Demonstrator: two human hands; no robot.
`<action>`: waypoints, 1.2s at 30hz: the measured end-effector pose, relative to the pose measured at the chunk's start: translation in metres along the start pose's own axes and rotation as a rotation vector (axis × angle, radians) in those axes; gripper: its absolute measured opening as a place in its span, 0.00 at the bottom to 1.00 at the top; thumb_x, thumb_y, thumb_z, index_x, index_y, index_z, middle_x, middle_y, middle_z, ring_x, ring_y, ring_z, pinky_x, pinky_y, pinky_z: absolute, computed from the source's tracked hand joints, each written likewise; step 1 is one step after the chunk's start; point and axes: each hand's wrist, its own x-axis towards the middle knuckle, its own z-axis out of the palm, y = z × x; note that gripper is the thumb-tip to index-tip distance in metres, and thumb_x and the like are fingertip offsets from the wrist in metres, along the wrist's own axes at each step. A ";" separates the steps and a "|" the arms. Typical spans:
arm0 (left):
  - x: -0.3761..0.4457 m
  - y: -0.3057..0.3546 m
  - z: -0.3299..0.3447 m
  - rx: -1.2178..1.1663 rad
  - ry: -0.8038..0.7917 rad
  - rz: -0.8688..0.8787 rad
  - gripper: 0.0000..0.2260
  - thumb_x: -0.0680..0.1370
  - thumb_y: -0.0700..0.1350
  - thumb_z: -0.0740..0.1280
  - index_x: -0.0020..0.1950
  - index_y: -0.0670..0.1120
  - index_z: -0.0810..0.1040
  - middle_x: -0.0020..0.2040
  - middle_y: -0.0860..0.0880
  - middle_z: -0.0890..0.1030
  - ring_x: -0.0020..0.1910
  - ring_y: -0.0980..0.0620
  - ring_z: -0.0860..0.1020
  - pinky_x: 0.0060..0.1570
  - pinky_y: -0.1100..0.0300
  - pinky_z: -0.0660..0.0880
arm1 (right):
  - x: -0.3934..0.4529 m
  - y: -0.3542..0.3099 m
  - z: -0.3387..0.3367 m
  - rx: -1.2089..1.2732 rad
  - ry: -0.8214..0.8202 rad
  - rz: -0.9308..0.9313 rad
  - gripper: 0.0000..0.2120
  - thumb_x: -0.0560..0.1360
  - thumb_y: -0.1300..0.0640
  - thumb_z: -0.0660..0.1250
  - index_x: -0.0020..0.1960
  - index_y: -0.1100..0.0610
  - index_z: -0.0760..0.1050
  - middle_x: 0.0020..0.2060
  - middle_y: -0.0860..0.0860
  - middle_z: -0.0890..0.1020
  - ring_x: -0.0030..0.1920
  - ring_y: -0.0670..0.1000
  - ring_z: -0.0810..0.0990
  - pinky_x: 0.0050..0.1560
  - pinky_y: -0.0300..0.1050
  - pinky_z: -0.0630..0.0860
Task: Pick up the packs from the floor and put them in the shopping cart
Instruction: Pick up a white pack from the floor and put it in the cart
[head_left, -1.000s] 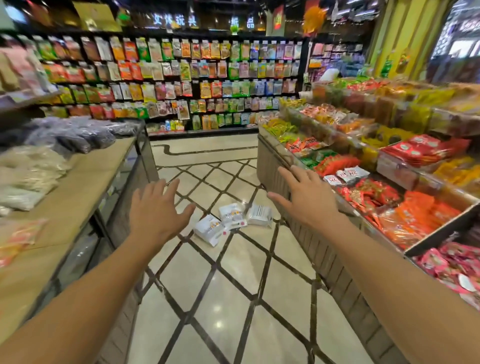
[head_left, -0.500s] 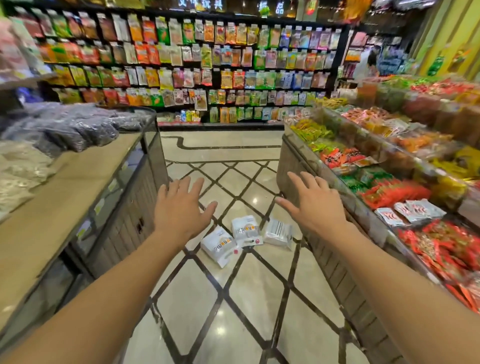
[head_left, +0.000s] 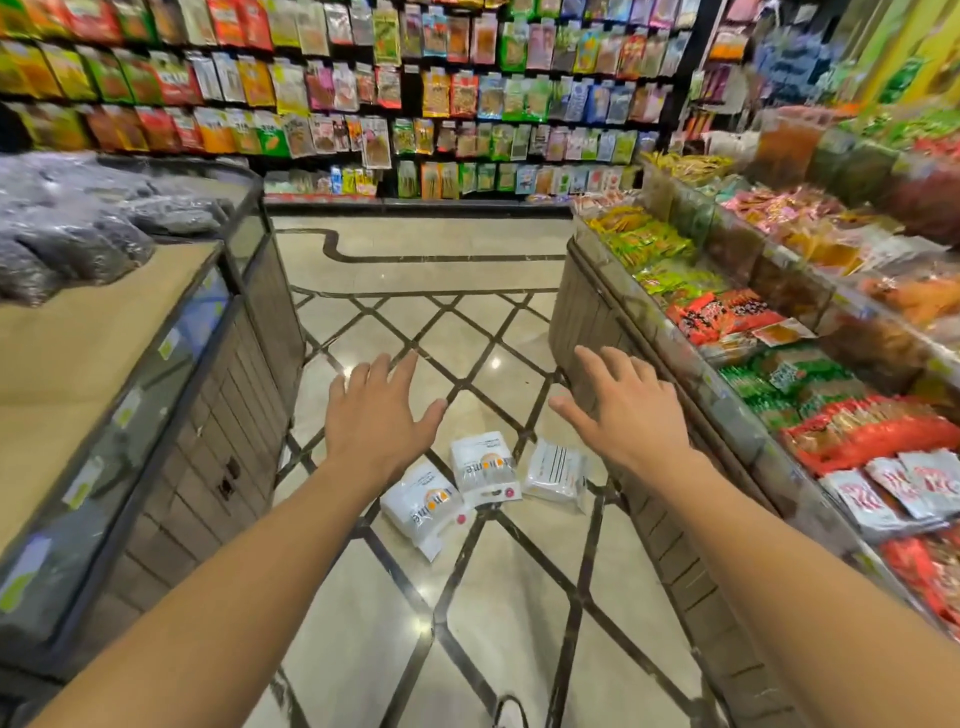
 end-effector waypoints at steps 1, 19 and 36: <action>0.015 0.000 0.009 -0.007 -0.008 -0.008 0.33 0.81 0.66 0.58 0.82 0.51 0.63 0.79 0.45 0.69 0.77 0.41 0.66 0.76 0.43 0.60 | 0.016 -0.001 0.011 0.006 -0.018 -0.009 0.38 0.79 0.28 0.53 0.82 0.49 0.60 0.77 0.55 0.68 0.75 0.64 0.68 0.66 0.63 0.71; 0.234 -0.057 0.198 0.003 -0.337 -0.303 0.33 0.82 0.66 0.55 0.84 0.52 0.59 0.80 0.46 0.68 0.78 0.43 0.65 0.76 0.46 0.61 | 0.313 -0.034 0.229 0.059 -0.414 -0.150 0.38 0.80 0.28 0.53 0.83 0.47 0.56 0.79 0.52 0.65 0.76 0.61 0.66 0.69 0.60 0.70; 0.285 -0.196 0.500 -0.212 -0.708 -0.559 0.34 0.80 0.69 0.53 0.82 0.52 0.63 0.76 0.46 0.74 0.71 0.42 0.74 0.68 0.46 0.71 | 0.423 -0.135 0.548 0.120 -0.809 0.015 0.37 0.79 0.29 0.57 0.83 0.45 0.57 0.80 0.51 0.64 0.77 0.62 0.64 0.73 0.61 0.66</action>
